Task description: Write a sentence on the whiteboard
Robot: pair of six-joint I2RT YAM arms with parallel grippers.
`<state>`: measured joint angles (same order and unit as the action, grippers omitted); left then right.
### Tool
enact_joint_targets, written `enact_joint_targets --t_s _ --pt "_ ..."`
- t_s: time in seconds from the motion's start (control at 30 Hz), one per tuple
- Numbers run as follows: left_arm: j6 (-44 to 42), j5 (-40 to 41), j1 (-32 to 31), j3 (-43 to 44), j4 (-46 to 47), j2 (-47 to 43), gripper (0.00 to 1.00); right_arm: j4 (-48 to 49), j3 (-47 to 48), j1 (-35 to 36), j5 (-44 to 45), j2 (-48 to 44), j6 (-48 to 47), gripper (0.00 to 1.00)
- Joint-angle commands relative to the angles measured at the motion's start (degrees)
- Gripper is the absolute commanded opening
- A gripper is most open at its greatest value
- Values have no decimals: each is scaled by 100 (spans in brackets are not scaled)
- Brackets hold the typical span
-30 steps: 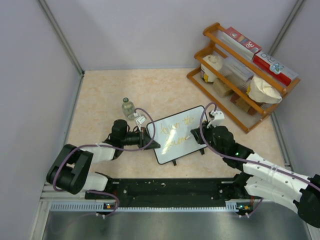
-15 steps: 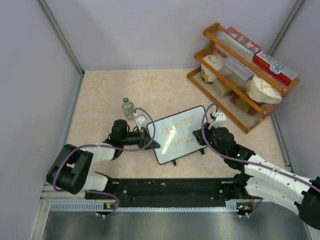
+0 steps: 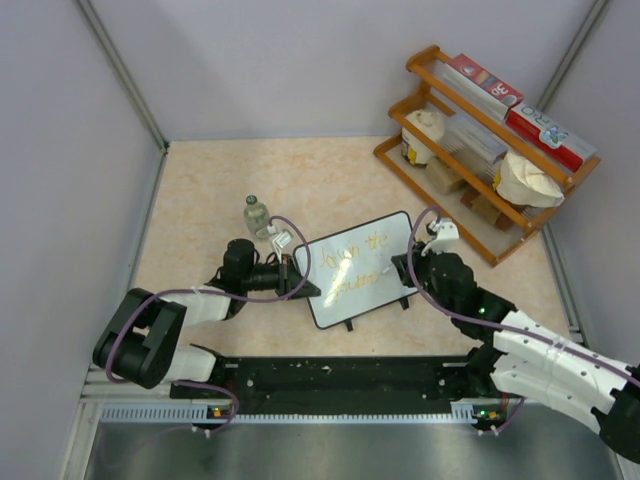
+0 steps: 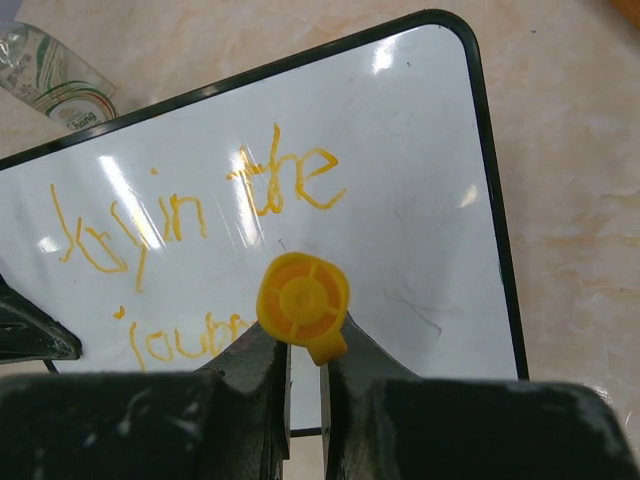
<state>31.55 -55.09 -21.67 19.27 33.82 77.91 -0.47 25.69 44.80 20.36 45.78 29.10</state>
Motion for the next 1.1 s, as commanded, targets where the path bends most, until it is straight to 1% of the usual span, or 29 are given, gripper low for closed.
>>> enact_joint_targets --t_s 0.0,0.33,0.7,1.07 --pt "-167 -177 -48 -81 -113 75 0 65 357 -67 258 -254 -203 0" --pt "-167 -177 -48 -81 -113 66 0 143 472 -76 284 36 -274 0" --pt "-167 -177 -48 -81 -113 58 0 372 393 -76 100 238 -203 0" --pt "-167 -169 -48 -90 -122 58 0 258 270 -85 161 423 -159 0"
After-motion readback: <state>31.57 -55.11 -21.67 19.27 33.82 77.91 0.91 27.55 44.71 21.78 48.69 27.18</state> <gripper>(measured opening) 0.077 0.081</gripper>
